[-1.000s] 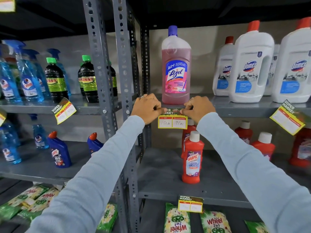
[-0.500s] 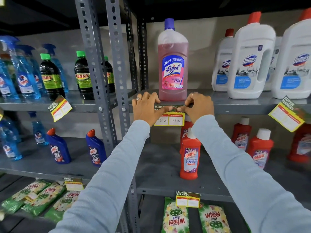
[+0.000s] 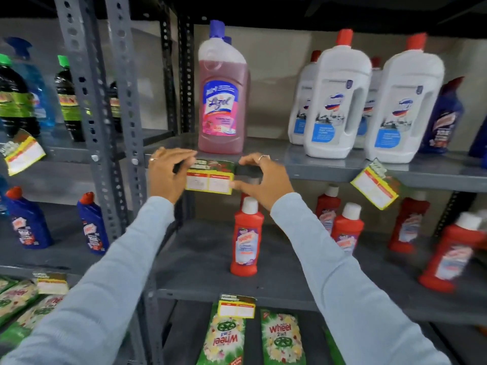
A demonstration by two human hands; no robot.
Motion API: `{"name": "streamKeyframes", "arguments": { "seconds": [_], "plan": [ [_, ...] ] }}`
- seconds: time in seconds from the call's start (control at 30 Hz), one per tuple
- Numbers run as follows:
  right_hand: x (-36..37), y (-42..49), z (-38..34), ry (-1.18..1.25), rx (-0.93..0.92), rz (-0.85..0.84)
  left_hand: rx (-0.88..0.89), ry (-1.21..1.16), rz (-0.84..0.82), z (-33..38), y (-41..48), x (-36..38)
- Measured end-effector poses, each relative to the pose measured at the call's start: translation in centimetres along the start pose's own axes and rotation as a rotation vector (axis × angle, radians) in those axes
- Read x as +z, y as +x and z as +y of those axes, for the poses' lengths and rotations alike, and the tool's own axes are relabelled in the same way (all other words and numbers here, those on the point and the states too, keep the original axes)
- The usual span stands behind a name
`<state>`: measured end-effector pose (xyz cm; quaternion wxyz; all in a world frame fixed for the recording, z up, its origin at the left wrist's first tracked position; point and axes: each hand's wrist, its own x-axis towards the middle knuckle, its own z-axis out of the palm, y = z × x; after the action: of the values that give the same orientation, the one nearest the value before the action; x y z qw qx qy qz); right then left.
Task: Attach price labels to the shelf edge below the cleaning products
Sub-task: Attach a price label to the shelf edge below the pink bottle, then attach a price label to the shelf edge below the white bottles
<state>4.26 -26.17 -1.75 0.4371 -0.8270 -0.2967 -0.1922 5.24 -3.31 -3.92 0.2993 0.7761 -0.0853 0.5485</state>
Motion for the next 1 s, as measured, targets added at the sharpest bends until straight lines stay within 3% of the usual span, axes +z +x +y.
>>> {"name": "streamKeyframes", "arguments": {
  "seconds": [0.1,0.17,0.23,0.3,0.4,0.53,0.6,0.73,0.9,1.0],
  "plan": [
    [-5.0,-3.1,2.8,-0.006,-0.032,0.185,-0.144,-0.036,0.018,0.8,0.2,-0.2],
    [-9.4,-4.8,5.5,-0.102,0.008,0.354,-0.252,-0.132,0.128,3.5,0.4,0.1],
    [-13.5,-5.7,8.2,-0.199,0.091,0.497,-0.175,-0.159,0.200,8.1,0.5,1.4],
    [-17.1,-6.4,10.9,-0.344,0.173,0.588,-0.004,-0.282,0.126,13.7,0.5,4.5],
    [-20.5,-7.1,14.6,-0.626,0.312,0.559,0.205,-0.324,-0.245,21.0,0.3,10.3],
    [-22.6,-7.4,16.8,-0.723,0.331,0.437,0.302,0.085,-0.670,26.3,0.0,17.7],
    [-22.8,-7.1,17.1,-0.763,0.235,0.417,0.293,0.214,-0.720,27.5,0.0,20.2],
    [-23.1,-6.5,17.3,-0.650,0.158,0.389,0.297,0.322,-0.620,28.3,-0.2,22.4],
    [-23.2,-5.3,17.5,-0.481,0.117,0.349,0.270,0.099,-0.678,28.3,-0.1,22.0],
    [-23.7,-4.9,17.8,-0.431,0.060,0.342,0.160,-0.071,-0.696,28.6,0.0,21.8]
  ]
}}
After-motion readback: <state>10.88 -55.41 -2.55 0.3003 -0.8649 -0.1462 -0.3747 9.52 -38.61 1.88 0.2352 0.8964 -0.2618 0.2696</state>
